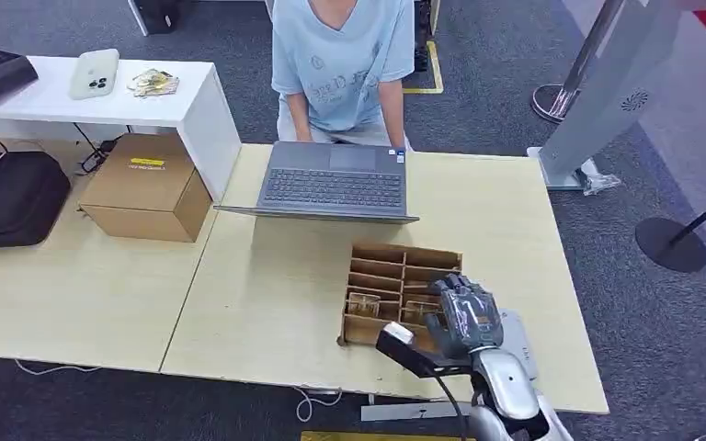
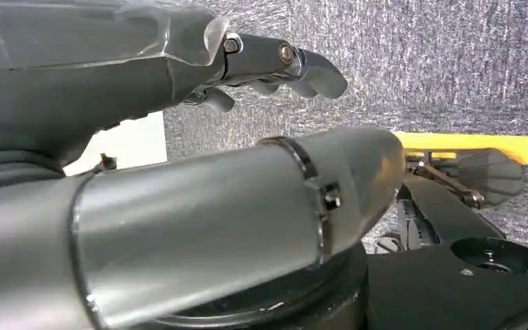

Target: Pass the card to the sensor for recognition and then transmit it.

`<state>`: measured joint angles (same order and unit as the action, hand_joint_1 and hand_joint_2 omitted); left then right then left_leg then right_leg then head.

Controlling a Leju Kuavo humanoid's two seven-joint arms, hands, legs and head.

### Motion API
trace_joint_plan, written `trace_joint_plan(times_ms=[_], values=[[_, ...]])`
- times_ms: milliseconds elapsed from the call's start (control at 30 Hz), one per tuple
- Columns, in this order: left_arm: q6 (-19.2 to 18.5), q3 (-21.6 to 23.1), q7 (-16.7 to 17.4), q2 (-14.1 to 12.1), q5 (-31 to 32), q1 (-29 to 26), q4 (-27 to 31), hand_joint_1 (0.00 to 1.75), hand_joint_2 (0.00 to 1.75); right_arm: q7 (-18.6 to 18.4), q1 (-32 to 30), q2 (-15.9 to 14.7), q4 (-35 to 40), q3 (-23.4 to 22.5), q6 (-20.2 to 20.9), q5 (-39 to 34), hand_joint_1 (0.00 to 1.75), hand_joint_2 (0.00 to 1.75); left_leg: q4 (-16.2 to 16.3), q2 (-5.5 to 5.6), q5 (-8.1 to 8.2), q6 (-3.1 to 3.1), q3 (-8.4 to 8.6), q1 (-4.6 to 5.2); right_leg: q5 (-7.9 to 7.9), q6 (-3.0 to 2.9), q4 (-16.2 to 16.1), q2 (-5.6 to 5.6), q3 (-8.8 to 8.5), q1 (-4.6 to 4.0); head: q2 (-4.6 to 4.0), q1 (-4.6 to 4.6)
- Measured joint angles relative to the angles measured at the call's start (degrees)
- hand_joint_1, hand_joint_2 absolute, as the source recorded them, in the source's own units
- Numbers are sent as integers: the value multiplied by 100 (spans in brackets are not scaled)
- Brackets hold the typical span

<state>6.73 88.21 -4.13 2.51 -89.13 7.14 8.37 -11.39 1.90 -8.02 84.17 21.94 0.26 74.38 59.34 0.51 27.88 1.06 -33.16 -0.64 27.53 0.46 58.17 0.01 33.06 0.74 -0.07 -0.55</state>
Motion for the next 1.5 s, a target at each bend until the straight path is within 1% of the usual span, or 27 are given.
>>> trace_joint_plan(times_ms=[33,100,133,200,867,1500], values=[[-2,0,-2,0,0,0,0,0,0,-2,0,0,0,2,0,-4,127,175,0,0,0,0,0,0,0,0,0,0,0,0,0,0],[-2,0,-2,-2,0,0,0,0,0,-2,11,0,-2,9,13,-19,162,175,0,-2,0,0,1,0,0,0,0,1,-1,0,0,0],[-2,0,-2,-4,2,2,0,0,0,-2,4,0,-13,15,24,-22,162,175,0,-1,0,0,0,0,0,0,0,0,-1,0,0,0],[-2,0,-2,-4,2,1,0,0,0,0,11,0,-24,28,26,-44,175,175,0,-1,0,0,1,-1,0,0,0,0,-1,0,0,0],[7,0,-2,-9,-9,2,0,0,0,9,66,-9,-48,59,66,-79,175,175,0,-1,0,0,3,0,-1,0,-1,0,-4,0,0,0],[74,0,-2,-22,17,2,0,0,0,120,-36,-9,92,22,-171,-256,175,175,0,1,0,0,0,1,0,0,-1,-2,-3,1,0,0]])
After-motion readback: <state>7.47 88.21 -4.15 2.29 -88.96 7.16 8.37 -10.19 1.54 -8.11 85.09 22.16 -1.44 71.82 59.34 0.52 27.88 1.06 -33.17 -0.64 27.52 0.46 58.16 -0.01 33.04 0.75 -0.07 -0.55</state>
